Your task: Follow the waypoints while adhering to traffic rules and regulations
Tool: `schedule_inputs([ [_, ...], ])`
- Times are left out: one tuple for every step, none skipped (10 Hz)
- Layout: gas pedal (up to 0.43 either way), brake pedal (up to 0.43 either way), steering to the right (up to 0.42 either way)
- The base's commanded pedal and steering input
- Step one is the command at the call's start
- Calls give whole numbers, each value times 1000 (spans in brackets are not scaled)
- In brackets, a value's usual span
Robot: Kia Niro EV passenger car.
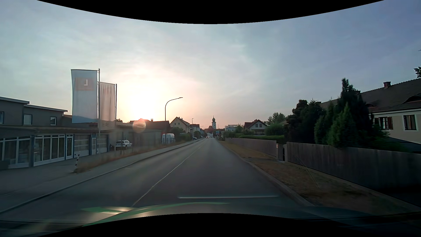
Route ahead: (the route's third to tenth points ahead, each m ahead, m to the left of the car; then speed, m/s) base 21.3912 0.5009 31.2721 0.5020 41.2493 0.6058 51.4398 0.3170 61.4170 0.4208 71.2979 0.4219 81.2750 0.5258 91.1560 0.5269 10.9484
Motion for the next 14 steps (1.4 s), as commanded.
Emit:
schedule_inputs([
  [260,0,6],
  [260,0,4],
  [260,0,3],
  [260,0,4],
  [260,0,3],
  [260,0,3],
  [260,0,3],
  [260,0,3],
  [260,0,3],
  [260,0,3],
  [260,0,3],
  [260,0,3],
  [260,0,2],
  [248,0,2],
])
